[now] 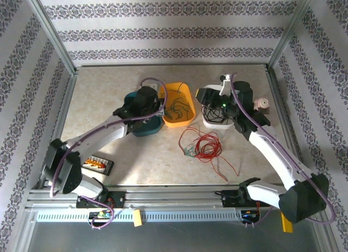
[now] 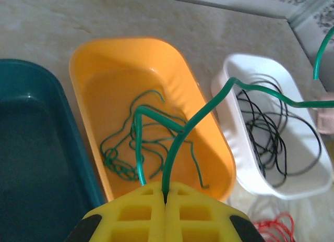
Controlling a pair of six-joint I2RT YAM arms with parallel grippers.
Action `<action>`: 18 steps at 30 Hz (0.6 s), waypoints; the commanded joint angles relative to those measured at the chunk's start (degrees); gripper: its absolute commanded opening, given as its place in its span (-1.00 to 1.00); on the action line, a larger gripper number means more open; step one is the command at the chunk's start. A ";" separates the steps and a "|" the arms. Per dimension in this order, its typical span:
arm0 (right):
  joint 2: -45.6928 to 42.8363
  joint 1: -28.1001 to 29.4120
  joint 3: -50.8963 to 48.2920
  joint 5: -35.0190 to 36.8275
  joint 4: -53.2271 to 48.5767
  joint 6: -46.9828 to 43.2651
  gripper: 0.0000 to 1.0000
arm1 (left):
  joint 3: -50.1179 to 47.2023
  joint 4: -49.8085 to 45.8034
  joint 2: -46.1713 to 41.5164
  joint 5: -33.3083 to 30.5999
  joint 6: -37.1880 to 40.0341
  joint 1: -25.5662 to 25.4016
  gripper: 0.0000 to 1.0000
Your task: Untangle the cables
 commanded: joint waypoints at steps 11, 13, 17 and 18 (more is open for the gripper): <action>-8.56 -1.48 -4.64 3.07 -7.84 -3.05 0.33 | 7.93 -3.70 16.80 -3.92 -20.91 1.30 -1.00; -8.49 -1.49 -4.82 2.89 -8.32 -2.98 0.33 | 10.04 -4.03 18.70 -3.08 -21.00 1.22 -1.00; -8.37 -1.42 -5.69 1.75 -8.92 -2.81 0.33 | 13.65 -6.07 20.93 -2.84 -19.97 0.84 -0.79; -8.45 -1.49 -5.88 1.59 -9.15 -2.80 0.33 | 14.21 -6.37 21.10 -2.99 -19.55 0.62 -0.56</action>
